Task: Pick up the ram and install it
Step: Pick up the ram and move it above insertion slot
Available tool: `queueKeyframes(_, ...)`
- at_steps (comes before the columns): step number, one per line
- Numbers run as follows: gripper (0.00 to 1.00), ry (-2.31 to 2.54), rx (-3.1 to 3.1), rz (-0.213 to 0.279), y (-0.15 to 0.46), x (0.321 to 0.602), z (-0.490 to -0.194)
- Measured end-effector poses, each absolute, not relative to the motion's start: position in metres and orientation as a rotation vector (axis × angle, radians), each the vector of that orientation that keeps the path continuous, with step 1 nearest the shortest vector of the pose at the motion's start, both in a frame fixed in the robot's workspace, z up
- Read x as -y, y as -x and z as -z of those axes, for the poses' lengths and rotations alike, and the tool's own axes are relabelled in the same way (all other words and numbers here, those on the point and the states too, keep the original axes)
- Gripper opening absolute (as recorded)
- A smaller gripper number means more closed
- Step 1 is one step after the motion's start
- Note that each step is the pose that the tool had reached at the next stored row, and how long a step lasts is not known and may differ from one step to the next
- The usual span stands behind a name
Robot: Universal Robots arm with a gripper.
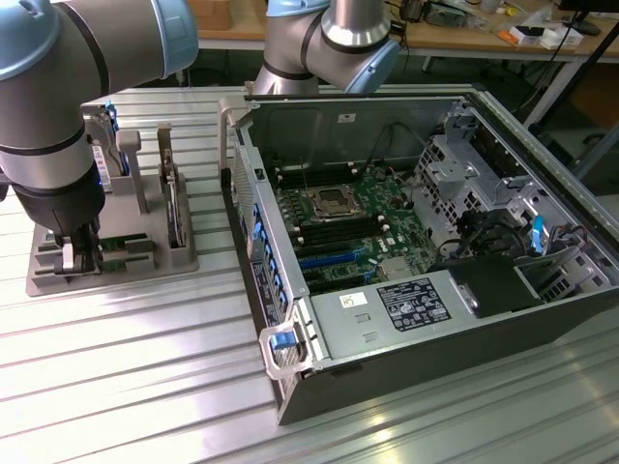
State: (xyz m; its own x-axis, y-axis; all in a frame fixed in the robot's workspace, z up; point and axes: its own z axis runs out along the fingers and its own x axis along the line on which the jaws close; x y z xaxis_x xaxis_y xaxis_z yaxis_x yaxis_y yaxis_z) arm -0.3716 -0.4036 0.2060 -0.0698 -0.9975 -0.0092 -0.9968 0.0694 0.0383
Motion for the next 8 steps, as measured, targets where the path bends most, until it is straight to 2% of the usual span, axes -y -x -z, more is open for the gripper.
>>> queueKeyframes(1,0.13,-2.129,2.283,0.054,0.3716,0.4036,-0.206)
queueKeyframes(8,0.13,-2.129,2.283,0.054,0.3716,0.4036,-0.206)
